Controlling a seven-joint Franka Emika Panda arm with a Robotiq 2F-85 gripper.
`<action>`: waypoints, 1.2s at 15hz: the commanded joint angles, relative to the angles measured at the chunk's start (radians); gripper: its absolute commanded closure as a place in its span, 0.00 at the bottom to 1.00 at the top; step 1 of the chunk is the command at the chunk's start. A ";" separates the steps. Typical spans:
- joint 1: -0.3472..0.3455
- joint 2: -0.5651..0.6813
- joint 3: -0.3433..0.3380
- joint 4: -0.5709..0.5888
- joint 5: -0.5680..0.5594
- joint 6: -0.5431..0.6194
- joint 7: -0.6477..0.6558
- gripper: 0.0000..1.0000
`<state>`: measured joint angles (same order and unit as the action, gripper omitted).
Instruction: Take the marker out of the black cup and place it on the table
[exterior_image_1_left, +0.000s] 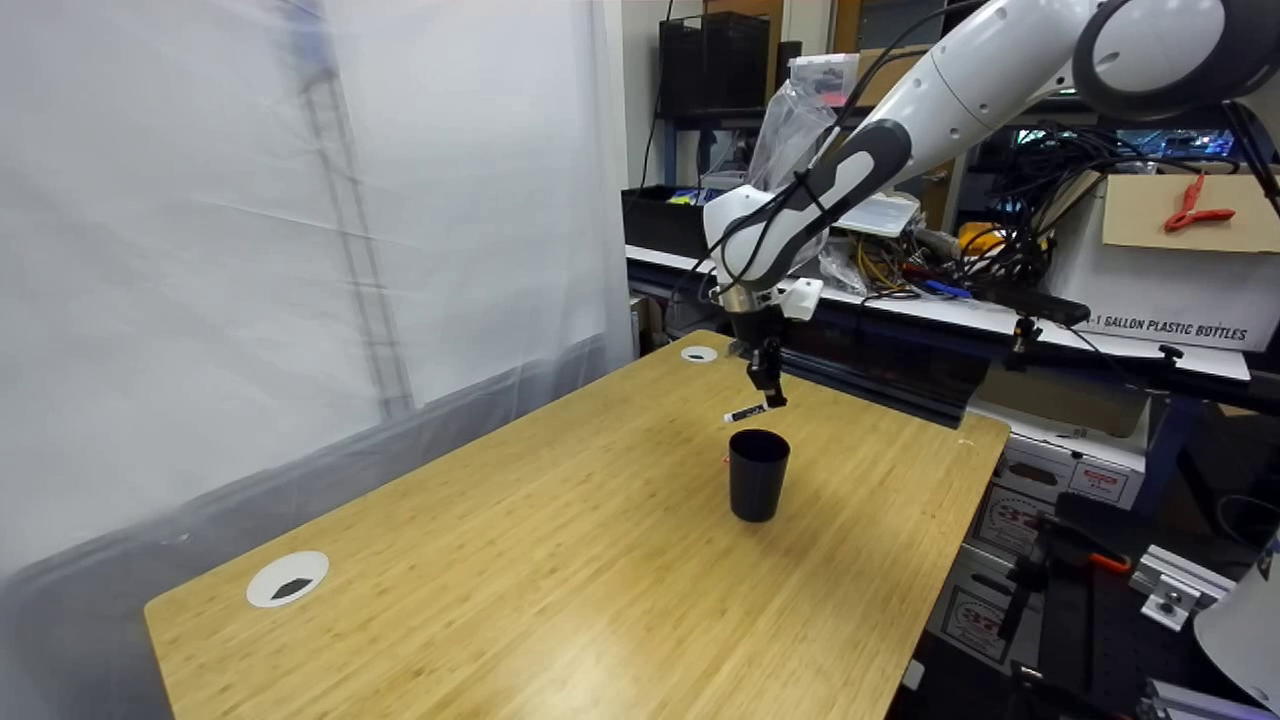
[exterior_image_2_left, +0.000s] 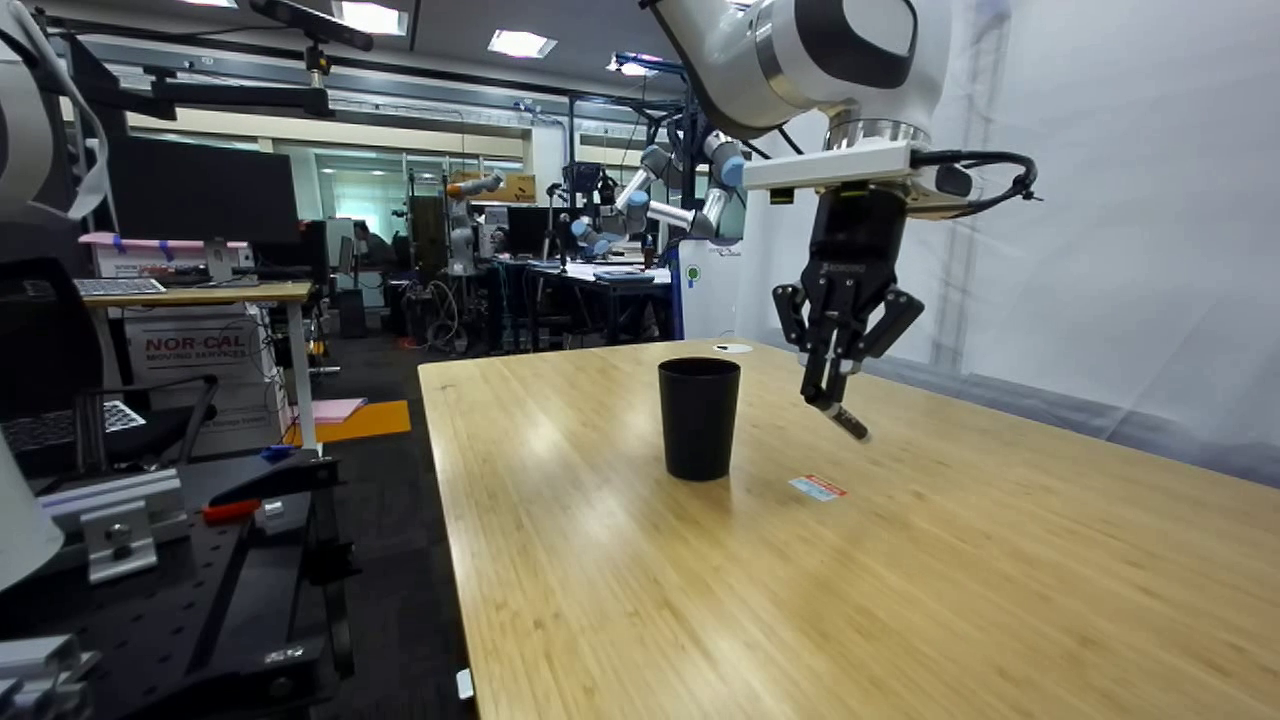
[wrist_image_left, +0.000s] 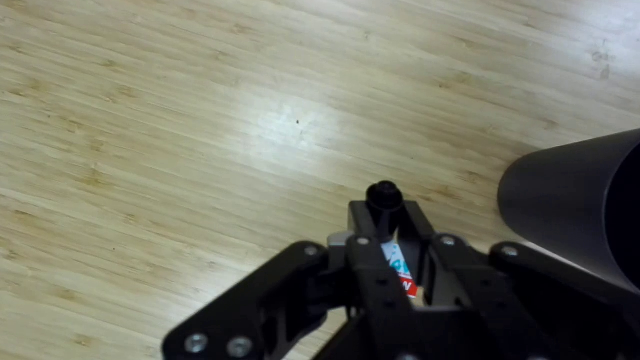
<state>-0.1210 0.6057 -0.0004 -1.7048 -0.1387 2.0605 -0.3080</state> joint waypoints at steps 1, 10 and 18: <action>-0.031 -0.049 0.013 -0.088 0.050 0.098 -0.044 0.95; -0.083 -0.066 0.019 -0.181 0.137 0.239 -0.115 0.95; -0.087 -0.053 0.041 -0.211 0.166 0.324 -0.149 0.95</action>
<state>-0.1879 0.5791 0.0167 -1.8717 0.0003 2.3317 -0.4188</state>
